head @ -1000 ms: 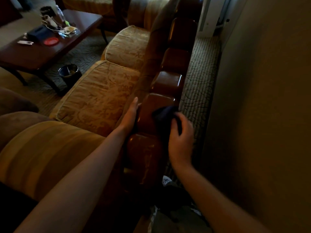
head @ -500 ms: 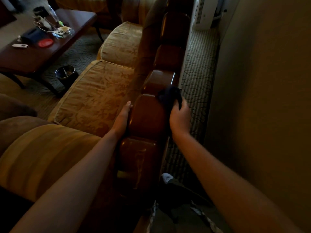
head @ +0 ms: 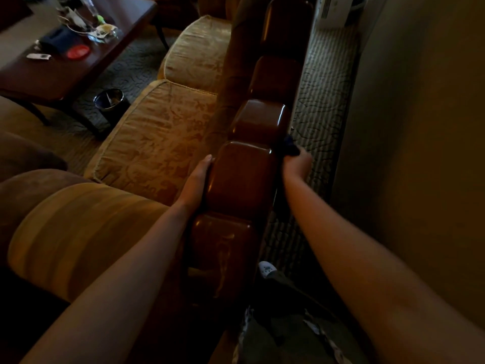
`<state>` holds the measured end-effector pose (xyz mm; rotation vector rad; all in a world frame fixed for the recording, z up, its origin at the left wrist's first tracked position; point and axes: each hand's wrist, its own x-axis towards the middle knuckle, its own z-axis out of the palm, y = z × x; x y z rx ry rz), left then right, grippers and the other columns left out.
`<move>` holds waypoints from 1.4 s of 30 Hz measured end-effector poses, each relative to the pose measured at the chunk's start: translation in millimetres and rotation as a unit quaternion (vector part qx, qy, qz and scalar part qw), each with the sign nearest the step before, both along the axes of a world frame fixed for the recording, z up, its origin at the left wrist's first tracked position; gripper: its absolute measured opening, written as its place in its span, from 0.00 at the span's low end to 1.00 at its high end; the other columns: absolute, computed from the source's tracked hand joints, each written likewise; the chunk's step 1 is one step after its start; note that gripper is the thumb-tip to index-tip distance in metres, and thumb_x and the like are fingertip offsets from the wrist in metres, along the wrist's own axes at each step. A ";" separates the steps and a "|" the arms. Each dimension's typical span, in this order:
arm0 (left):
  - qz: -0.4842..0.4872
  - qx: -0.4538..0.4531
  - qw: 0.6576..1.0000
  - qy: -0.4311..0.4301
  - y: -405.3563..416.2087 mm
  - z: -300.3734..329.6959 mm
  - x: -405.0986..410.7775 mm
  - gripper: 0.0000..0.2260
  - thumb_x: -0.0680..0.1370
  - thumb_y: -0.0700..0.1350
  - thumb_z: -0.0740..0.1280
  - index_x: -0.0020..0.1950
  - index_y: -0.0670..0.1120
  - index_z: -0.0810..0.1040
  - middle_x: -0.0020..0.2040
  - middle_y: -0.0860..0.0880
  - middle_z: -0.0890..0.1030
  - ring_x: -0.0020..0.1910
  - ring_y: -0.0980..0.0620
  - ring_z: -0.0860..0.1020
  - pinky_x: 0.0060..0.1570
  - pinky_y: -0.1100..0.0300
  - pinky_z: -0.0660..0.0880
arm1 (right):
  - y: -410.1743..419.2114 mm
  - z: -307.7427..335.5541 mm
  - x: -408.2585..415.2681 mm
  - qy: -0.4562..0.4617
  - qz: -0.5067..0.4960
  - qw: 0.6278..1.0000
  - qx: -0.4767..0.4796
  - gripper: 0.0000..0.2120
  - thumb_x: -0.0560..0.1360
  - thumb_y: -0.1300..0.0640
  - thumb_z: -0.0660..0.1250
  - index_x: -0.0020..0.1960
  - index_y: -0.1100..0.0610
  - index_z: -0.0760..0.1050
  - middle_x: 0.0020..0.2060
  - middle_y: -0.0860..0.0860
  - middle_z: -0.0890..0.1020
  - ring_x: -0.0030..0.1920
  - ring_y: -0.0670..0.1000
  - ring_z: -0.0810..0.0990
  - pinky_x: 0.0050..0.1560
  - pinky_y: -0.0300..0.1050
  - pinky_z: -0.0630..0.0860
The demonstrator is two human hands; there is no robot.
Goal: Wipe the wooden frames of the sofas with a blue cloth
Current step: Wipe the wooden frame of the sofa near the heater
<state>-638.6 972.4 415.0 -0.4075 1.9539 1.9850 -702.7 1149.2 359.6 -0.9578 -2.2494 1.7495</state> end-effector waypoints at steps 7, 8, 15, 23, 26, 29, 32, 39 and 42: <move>0.005 -0.025 1.000 0.014 3.4 5.7 2.6 0.16 0.84 0.43 0.51 0.39 0.49 0.71 0.22 0.59 0.77 0.23 0.66 0.76 0.25 0.74 0.69 | 11.5 -2.8 -12.7 -0.036 0.026 0.999 -0.004 0.12 0.78 0.64 0.60 0.59 0.64 0.75 0.56 0.56 0.78 0.50 0.50 0.75 0.38 0.30 0.69; 0.006 -0.029 1.000 0.008 1.0 4.0 1.8 0.16 0.84 0.45 0.52 0.40 0.47 0.72 0.25 0.55 0.78 0.24 0.64 0.76 0.25 0.72 0.71 | 9.0 -1.9 4.5 -0.023 0.039 0.999 -0.005 0.12 0.78 0.64 0.60 0.60 0.64 0.75 0.56 0.55 0.77 0.53 0.50 0.76 0.41 0.29 0.70; 0.022 -0.029 0.999 -0.011 -2.8 0.9 1.7 0.15 0.83 0.48 0.53 0.42 0.46 0.74 0.34 0.49 0.76 0.28 0.58 0.77 0.26 0.70 0.71 | -39.5 14.4 162.5 0.089 0.053 0.995 -0.009 0.15 0.77 0.60 0.58 0.60 0.66 0.72 0.56 0.62 0.71 0.52 0.53 0.73 0.57 0.47 0.73; 0.128 -0.020 0.991 -0.010 -8.0 -3.3 -1.0 0.21 0.83 0.55 0.52 0.69 0.43 0.66 0.50 0.45 0.75 0.49 0.46 0.76 0.43 0.57 0.71 | -39.5 53.4 150.7 0.320 0.195 0.858 0.351 0.16 0.72 0.59 0.63 0.57 0.51 0.79 0.48 0.53 0.74 0.50 0.52 0.72 0.50 0.50 0.72; 0.167 0.039 0.985 -0.028 -12.2 2.1 1.6 0.22 0.82 0.56 0.51 0.72 0.46 0.61 0.44 0.47 0.75 0.38 0.52 0.75 0.31 0.59 0.70 | -36.5 74.9 110.3 0.282 0.268 0.806 0.447 0.14 0.73 0.57 0.62 0.54 0.49 0.81 0.49 0.55 0.77 0.52 0.57 0.74 0.50 0.54 0.68; 0.184 0.053 0.981 -0.023 -26.3 5.5 7.9 0.24 0.83 0.56 0.50 0.75 0.46 0.56 0.46 0.46 0.76 0.40 0.51 0.77 0.34 0.59 0.73 | -31.9 89.8 63.0 0.147 0.294 0.824 0.461 0.16 0.76 0.57 0.61 0.61 0.44 0.77 0.56 0.53 0.75 0.60 0.57 0.70 0.57 0.52 0.65; 0.195 0.058 0.979 -0.010 -41.2 5.5 14.3 0.23 0.83 0.54 0.51 0.75 0.46 0.57 0.47 0.45 0.75 0.42 0.51 0.78 0.39 0.58 0.75 | -38.3 103.7 44.4 0.075 0.315 0.819 0.475 0.17 0.78 0.56 0.58 0.64 0.44 0.74 0.60 0.51 0.74 0.63 0.56 0.68 0.60 0.52 0.63; 0.291 0.074 0.954 -0.018 -64.5 -10.2 37.0 0.20 0.82 0.53 0.55 0.71 0.45 0.65 0.50 0.44 0.77 0.38 0.51 0.78 0.30 0.59 0.75 | -115.8 95.3 146.6 0.220 0.482 0.636 0.560 0.08 0.76 0.52 0.63 0.51 0.48 0.80 0.51 0.49 0.78 0.55 0.54 0.72 0.54 0.50 0.60; 0.322 0.084 0.943 -0.028 -79.9 -14.7 46.8 0.17 0.82 0.52 0.54 0.68 0.47 0.65 0.52 0.43 0.76 0.40 0.51 0.77 0.33 0.58 0.74 | -129.6 103.2 141.1 0.157 0.529 0.591 0.588 0.10 0.78 0.52 0.59 0.55 0.50 0.77 0.55 0.48 0.77 0.59 0.53 0.70 0.59 0.50 0.61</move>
